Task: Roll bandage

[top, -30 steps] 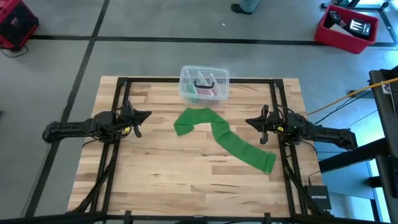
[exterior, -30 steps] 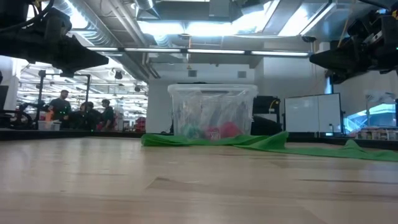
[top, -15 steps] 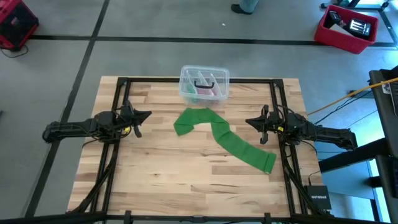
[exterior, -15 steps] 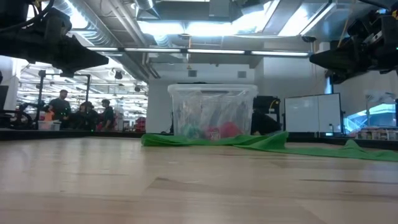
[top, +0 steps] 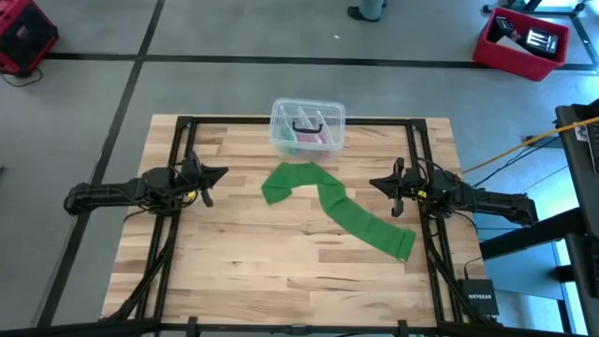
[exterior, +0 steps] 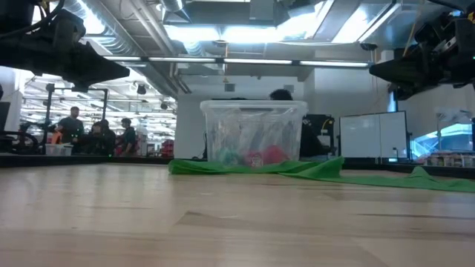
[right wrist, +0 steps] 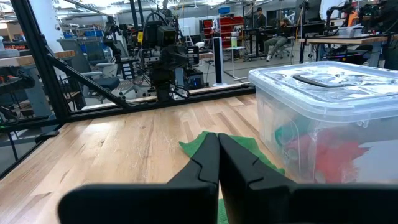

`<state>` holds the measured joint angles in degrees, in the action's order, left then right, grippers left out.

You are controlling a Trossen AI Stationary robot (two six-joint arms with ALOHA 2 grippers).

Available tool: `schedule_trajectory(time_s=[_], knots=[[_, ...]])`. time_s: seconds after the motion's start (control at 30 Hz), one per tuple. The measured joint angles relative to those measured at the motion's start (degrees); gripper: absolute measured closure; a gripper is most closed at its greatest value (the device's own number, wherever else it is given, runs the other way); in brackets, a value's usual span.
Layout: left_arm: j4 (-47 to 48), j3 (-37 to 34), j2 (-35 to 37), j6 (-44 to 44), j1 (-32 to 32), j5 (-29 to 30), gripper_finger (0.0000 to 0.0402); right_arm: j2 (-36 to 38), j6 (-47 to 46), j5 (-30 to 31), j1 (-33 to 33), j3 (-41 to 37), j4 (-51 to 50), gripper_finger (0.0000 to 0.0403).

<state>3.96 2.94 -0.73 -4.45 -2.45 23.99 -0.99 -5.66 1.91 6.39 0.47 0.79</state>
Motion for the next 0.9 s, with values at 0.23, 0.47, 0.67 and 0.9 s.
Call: schedule_trajectory(time_s=[0.23,0.47,0.67,0.9], knots=[[0.0,0.0,0.0,0.0,0.0,0.0,0.0398,0.0,6.3,1.5,0.0,0.0,1.0,0.0397],[0.0,0.0,0.0,0.0,0.0,0.0,0.0398,0.0,13.5,2.1,0.0,0.3,1.6,0.0397],[0.0,0.0,0.0,0.0,0.0,0.0,0.0398,0.0,1.7,-3.1,0.0,0.4,2.0,0.0397],[0.0,0.0,0.0,0.0,0.0,0.0,0.0398,0.0,-3.3,-2.6,0.0,0.6,3.1,0.0397]])
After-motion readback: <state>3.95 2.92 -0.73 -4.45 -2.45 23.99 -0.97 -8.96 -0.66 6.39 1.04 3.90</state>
